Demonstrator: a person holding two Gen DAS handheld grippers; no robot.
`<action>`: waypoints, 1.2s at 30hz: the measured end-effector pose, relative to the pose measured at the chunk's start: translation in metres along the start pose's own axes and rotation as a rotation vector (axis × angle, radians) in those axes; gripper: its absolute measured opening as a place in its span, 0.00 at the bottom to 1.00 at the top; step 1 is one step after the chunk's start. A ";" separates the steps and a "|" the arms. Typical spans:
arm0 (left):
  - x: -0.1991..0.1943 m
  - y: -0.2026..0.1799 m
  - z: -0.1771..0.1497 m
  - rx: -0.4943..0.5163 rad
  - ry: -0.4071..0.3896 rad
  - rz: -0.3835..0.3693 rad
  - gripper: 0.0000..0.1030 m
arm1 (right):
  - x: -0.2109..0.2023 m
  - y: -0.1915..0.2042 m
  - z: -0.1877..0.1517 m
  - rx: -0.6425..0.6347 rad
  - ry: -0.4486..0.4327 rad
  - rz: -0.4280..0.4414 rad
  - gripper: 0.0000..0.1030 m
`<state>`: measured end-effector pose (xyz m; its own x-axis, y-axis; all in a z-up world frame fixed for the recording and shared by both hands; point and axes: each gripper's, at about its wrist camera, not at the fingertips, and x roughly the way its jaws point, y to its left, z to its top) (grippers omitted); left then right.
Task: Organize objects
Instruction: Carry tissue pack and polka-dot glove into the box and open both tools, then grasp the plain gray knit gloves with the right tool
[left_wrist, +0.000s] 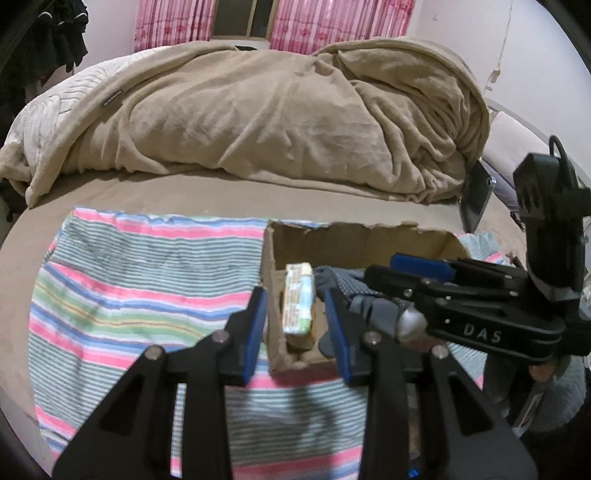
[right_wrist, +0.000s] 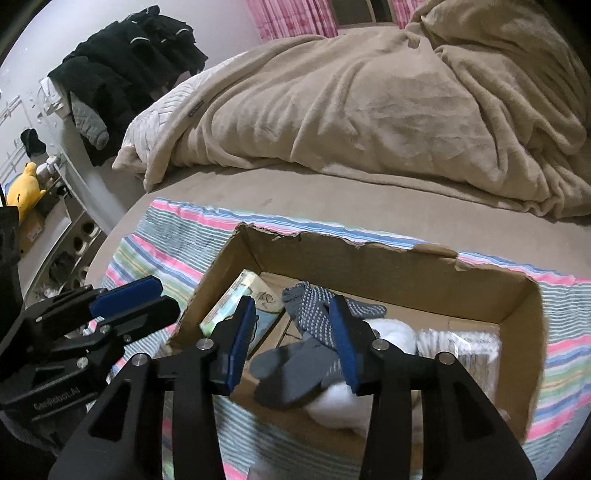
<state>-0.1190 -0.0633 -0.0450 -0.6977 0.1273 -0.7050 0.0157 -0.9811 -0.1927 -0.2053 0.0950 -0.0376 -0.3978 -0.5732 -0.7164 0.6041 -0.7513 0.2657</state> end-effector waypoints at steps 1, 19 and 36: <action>-0.004 -0.001 -0.001 -0.001 -0.002 -0.002 0.34 | -0.004 0.000 -0.001 -0.003 0.000 -0.006 0.43; -0.044 -0.030 -0.029 0.005 0.012 -0.037 0.38 | -0.082 0.003 -0.053 -0.009 -0.019 -0.078 0.43; -0.058 -0.047 -0.066 -0.007 0.063 -0.085 0.58 | -0.102 0.005 -0.109 0.040 0.032 -0.096 0.68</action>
<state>-0.0323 -0.0152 -0.0398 -0.6501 0.2191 -0.7275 -0.0360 -0.9653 -0.2586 -0.0870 0.1854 -0.0334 -0.4300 -0.4877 -0.7598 0.5361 -0.8150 0.2197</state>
